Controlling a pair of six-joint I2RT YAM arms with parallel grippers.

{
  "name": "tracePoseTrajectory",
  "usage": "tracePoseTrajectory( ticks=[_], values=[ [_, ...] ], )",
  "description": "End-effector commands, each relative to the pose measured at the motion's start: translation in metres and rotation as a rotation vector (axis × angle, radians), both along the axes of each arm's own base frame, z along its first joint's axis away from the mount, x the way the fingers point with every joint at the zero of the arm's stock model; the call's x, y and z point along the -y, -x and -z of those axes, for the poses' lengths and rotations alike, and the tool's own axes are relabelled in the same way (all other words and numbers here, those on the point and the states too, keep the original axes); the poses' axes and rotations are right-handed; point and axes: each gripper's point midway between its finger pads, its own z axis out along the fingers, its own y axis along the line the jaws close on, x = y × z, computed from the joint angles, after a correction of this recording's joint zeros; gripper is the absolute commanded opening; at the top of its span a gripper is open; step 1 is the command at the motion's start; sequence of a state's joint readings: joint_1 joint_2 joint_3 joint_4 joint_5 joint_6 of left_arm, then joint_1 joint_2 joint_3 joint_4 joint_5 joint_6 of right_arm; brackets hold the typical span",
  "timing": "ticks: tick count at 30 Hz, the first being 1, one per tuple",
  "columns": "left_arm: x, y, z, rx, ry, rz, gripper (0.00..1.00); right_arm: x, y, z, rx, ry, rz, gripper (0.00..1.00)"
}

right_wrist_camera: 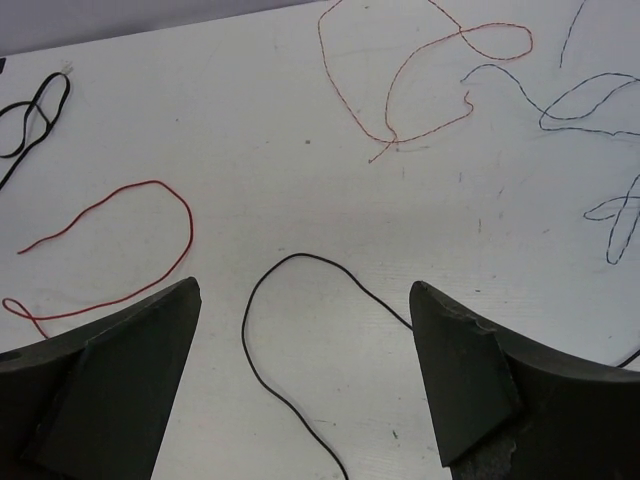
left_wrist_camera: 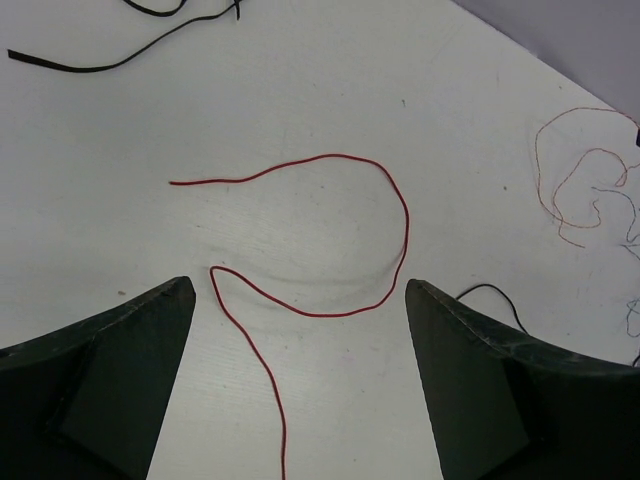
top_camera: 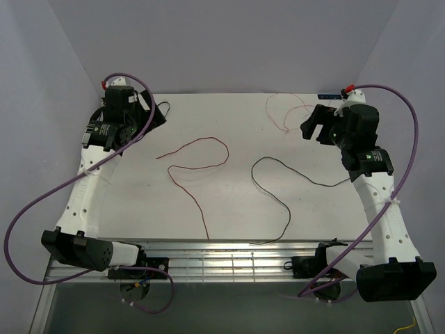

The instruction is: Untangle the cables

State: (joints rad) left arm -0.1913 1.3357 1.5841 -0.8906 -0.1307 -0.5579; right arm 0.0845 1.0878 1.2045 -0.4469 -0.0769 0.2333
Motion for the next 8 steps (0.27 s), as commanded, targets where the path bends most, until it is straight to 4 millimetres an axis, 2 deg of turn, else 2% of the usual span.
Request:
tracePoseTrajectory(
  ticks=[1,4,8],
  values=[
    [-0.013,0.003,-0.006,0.021,-0.027,-0.065,0.98,0.012,-0.002,-0.023,0.059,-0.009,0.080,0.90],
    [-0.015,0.008,-0.010,0.056,-0.016,-0.077,0.98,0.020,-0.002,-0.025,0.075,0.004,0.125,0.90],
    [-0.015,0.012,-0.017,0.094,0.006,-0.080,0.98,0.021,0.000,-0.023,0.072,0.014,0.124,0.90]
  ],
)
